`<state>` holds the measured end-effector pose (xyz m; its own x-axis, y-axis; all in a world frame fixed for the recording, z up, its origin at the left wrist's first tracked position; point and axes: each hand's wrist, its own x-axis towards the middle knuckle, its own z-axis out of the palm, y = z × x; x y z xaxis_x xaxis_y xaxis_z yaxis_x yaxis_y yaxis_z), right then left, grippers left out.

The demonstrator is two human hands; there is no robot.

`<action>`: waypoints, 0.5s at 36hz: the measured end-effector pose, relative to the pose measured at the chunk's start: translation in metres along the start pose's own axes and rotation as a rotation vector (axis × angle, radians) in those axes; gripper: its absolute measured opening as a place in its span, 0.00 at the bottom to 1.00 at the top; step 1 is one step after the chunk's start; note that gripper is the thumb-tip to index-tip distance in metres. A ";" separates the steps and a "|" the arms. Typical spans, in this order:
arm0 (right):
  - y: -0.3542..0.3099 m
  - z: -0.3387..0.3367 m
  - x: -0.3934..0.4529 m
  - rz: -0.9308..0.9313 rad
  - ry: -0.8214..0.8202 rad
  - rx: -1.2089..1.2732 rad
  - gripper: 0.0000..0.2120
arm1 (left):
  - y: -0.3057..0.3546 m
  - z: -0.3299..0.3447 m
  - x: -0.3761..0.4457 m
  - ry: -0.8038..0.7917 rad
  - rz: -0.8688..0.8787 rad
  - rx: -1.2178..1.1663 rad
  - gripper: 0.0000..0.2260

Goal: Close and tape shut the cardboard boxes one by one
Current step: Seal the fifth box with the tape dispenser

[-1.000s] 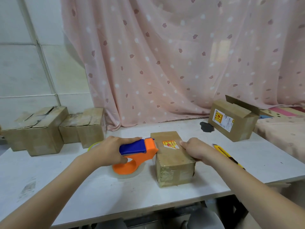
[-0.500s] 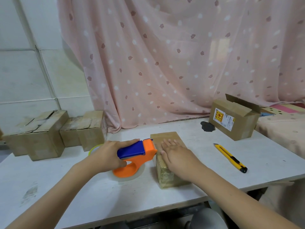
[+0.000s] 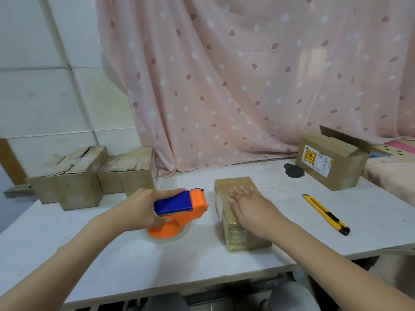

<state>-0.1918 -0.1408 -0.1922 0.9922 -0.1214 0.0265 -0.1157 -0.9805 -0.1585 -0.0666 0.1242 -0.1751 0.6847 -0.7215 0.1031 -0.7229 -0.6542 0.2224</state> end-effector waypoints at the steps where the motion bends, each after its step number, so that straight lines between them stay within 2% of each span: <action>1: -0.004 -0.005 -0.002 0.030 0.013 0.006 0.25 | 0.002 0.000 0.001 0.005 0.002 0.013 0.36; 4: -0.020 -0.015 -0.001 0.139 0.115 -0.001 0.18 | 0.005 0.000 0.003 0.014 -0.006 0.031 0.36; 7: -0.033 -0.019 0.020 0.310 0.066 0.092 0.12 | 0.006 0.001 0.003 0.021 0.000 0.039 0.36; 8: -0.035 -0.019 0.030 0.410 0.000 0.133 0.17 | 0.006 0.001 0.002 0.022 0.005 0.043 0.36; 10: -0.038 -0.022 0.046 0.564 -0.164 0.190 0.36 | 0.006 0.002 0.002 0.030 0.008 0.032 0.36; 11: -0.038 -0.023 0.051 0.614 -0.215 0.207 0.42 | 0.005 0.002 0.003 0.035 0.011 0.025 0.36; 15: -0.034 -0.015 0.074 0.728 -0.332 0.168 0.50 | 0.005 0.005 0.005 0.054 0.029 0.034 0.37; 18: -0.032 -0.010 0.085 0.706 -0.344 0.164 0.56 | 0.007 0.007 0.007 0.047 0.033 0.057 0.36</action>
<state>-0.1046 -0.1209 -0.1748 0.6483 -0.6242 -0.4360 -0.7400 -0.6513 -0.1678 -0.0677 0.1126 -0.1794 0.6634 -0.7321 0.1547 -0.7480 -0.6435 0.1627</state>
